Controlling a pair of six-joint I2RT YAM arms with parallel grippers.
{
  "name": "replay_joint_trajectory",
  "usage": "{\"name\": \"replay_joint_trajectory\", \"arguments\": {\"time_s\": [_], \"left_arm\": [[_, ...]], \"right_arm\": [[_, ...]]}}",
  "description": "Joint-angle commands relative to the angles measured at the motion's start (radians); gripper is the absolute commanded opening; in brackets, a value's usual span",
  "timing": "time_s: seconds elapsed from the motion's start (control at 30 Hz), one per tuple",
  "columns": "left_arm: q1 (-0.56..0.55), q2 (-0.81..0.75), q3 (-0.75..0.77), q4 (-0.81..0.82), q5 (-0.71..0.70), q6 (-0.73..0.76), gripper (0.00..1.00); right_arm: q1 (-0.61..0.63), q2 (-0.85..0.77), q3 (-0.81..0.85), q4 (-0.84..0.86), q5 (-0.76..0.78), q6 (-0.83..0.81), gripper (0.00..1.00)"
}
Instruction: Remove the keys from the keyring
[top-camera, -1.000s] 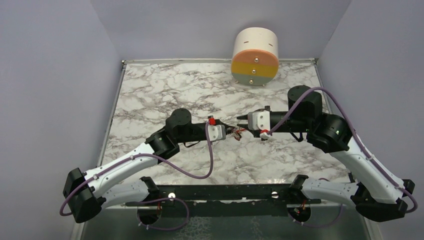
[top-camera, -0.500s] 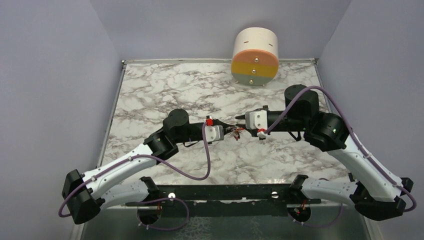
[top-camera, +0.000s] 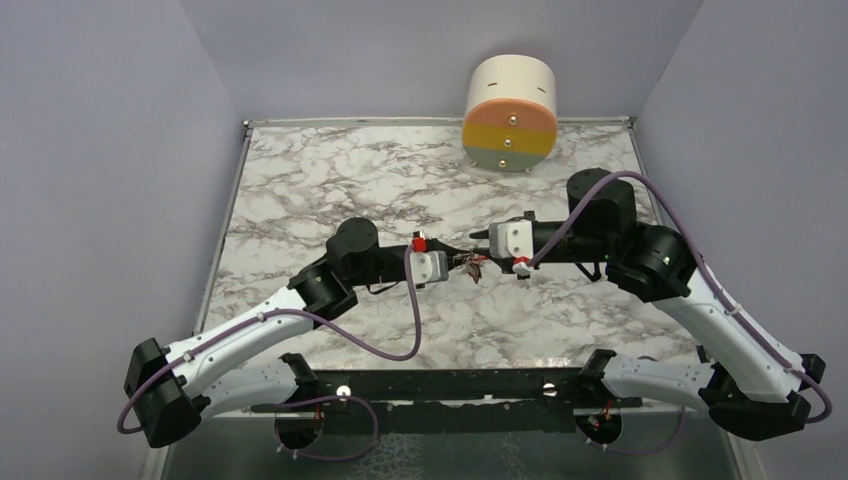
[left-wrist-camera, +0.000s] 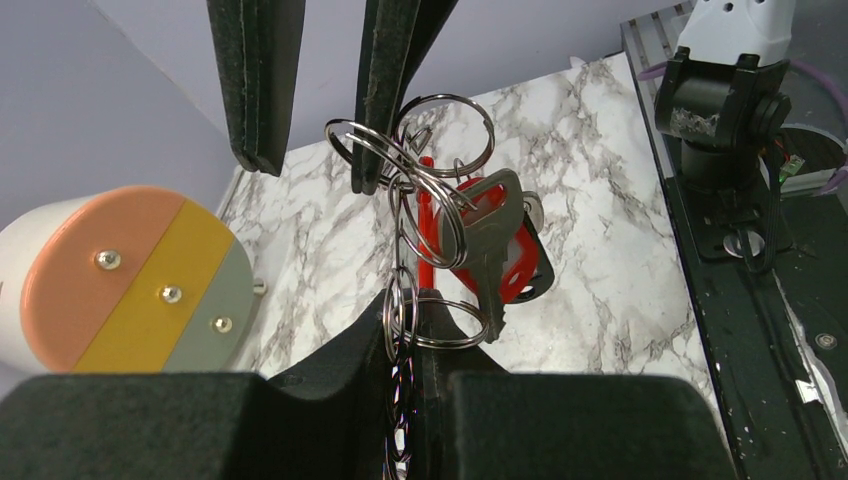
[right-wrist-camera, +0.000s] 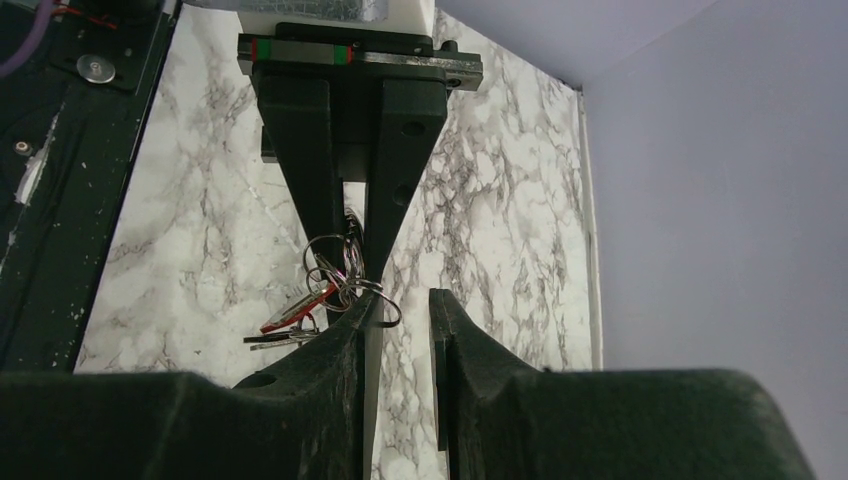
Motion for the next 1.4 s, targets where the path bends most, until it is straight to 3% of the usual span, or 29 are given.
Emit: {"name": "replay_joint_trajectory", "arguments": {"time_s": [0.0,0.17,0.47,1.37], "left_arm": [[-0.005,0.007,0.025,0.064,0.014,-0.010,0.00],[-0.005,0.007,0.025,0.063,0.010,-0.013,0.00],[-0.004,-0.002,0.017,0.074,-0.004,-0.017,0.00],[-0.005,-0.063,-0.035,0.180,-0.149,-0.035,0.00]], "right_arm": [[0.005,0.000,0.016,-0.003,-0.050,0.002,0.25],[0.005,-0.013,0.010,0.004,-0.076,-0.008,0.26],[0.005,-0.026,-0.002,0.018,-0.077,-0.002,0.02],[0.004,-0.107,-0.136,0.259,0.097,0.168,0.02]]}}
